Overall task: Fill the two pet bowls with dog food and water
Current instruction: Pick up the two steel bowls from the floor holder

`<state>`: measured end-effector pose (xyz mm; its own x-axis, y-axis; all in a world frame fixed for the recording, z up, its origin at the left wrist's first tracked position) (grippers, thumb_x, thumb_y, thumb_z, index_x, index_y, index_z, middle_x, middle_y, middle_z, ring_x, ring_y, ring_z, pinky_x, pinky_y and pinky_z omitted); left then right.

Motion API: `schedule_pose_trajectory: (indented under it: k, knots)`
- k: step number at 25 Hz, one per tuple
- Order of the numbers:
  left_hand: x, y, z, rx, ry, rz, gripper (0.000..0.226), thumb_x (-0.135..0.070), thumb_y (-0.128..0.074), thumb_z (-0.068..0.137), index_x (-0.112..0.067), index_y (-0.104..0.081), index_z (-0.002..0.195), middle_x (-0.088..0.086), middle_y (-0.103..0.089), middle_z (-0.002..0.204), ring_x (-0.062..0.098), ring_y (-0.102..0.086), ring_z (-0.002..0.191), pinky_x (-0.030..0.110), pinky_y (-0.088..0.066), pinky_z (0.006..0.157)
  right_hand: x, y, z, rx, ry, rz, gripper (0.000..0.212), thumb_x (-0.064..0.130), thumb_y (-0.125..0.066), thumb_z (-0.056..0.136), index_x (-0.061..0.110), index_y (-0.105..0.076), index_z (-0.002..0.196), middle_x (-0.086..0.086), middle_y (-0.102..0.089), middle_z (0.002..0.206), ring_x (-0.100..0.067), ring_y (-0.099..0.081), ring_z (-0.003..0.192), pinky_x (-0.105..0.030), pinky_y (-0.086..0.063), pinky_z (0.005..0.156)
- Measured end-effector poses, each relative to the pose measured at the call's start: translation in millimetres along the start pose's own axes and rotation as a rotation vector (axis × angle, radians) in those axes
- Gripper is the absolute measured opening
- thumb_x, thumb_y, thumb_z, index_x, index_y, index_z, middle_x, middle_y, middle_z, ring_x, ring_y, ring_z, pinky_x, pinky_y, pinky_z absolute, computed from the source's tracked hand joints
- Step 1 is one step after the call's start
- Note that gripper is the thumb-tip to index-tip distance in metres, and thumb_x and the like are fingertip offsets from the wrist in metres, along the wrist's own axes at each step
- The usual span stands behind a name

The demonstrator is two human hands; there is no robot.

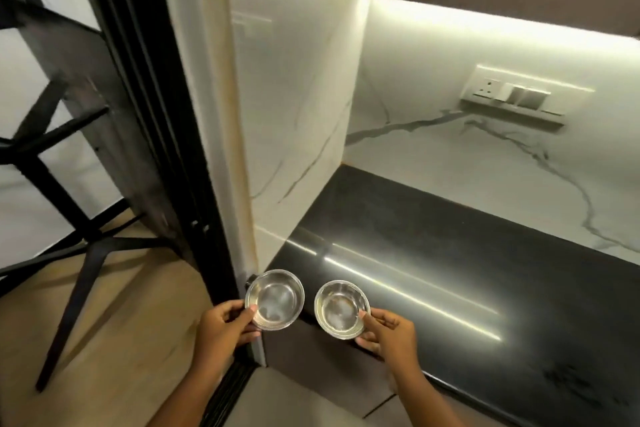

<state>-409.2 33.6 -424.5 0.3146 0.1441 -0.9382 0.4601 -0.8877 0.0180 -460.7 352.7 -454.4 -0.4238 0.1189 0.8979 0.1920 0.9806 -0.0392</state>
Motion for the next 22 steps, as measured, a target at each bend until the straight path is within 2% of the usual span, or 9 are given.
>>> schedule_pose_trajectory:
  k: [5,8,11,15,20,22]
  knots:
    - [-0.4,-84.5,21.0,0.079,0.014,0.080,0.015,-0.006,-0.071,0.086,0.000,-0.065,0.099,0.026,-0.069,0.085,0.033,-0.069,0.069,0.024,-0.060,0.051,-1.7,85.1,5.7,-0.167,0.010,0.057,0.012,0.006,-0.077,0.086,-0.003,-0.074,0.093,-0.024,-0.076,0.083,-0.031,-0.073,0.067,-0.030,-0.062,0.056]
    - [-0.3,-119.4,31.8,0.149,0.025,0.134,0.016,-0.006,-0.070,0.086,-0.002,-0.064,0.100,0.024,-0.069,0.087,0.032,-0.070,0.071,0.025,-0.060,0.052,-4.5,111.9,7.8,-0.260,-0.012,0.066,0.011,0.003,-0.074,0.087,-0.003,-0.074,0.097,-0.023,-0.076,0.087,-0.035,-0.076,0.074,-0.031,-0.062,0.056]
    - [5.9,-140.0,51.4,0.205,0.036,0.208,0.024,-0.008,-0.072,0.084,0.001,-0.066,0.105,0.023,-0.071,0.089,0.033,-0.072,0.073,0.031,-0.062,0.057,-6.6,126.1,9.6,-0.319,-0.024,0.062,0.011,0.000,-0.072,0.088,-0.001,-0.074,0.098,-0.022,-0.076,0.088,-0.032,-0.077,0.073,-0.031,-0.062,0.056]
    - [9.2,-151.1,79.6,0.237,0.068,0.245,0.025,-0.009,-0.072,0.085,-0.001,-0.066,0.107,0.022,-0.072,0.091,0.033,-0.074,0.076,0.034,-0.063,0.061,-5.4,123.9,18.6,-0.355,-0.044,0.045,0.014,0.001,-0.074,0.087,0.002,-0.073,0.101,-0.019,-0.076,0.090,-0.029,-0.077,0.074,-0.031,-0.063,0.058]
    - [16.1,-147.5,111.7,0.265,0.127,0.262,0.021,-0.006,-0.070,0.086,0.003,-0.064,0.105,0.025,-0.070,0.091,0.034,-0.072,0.074,0.033,-0.062,0.055,-5.5,86.8,38.6,-0.384,-0.081,0.055,0.013,-0.001,-0.071,0.089,-0.001,-0.071,0.103,-0.022,-0.075,0.093,-0.033,-0.077,0.076,-0.028,-0.061,0.054]
    - [22.5,-143.5,126.8,0.292,0.138,0.290,0.024,-0.006,-0.070,0.086,0.005,-0.064,0.107,0.026,-0.070,0.091,0.034,-0.072,0.074,0.035,-0.062,0.057,-8.2,69.5,45.7,-0.384,-0.101,0.056,0.011,-0.001,-0.069,0.091,0.000,-0.070,0.102,-0.021,-0.074,0.093,-0.032,-0.076,0.076,-0.027,-0.061,0.054]
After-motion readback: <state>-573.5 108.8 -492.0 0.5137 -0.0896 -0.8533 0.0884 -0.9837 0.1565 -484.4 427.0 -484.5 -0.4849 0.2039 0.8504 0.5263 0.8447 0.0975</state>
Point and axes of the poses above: each hand's wrist, its own z-axis towards the middle knuckle, its own y-axis out of the back of the hand, x = y × z, the point moved 6 cm from there along z, towards the middle knuckle
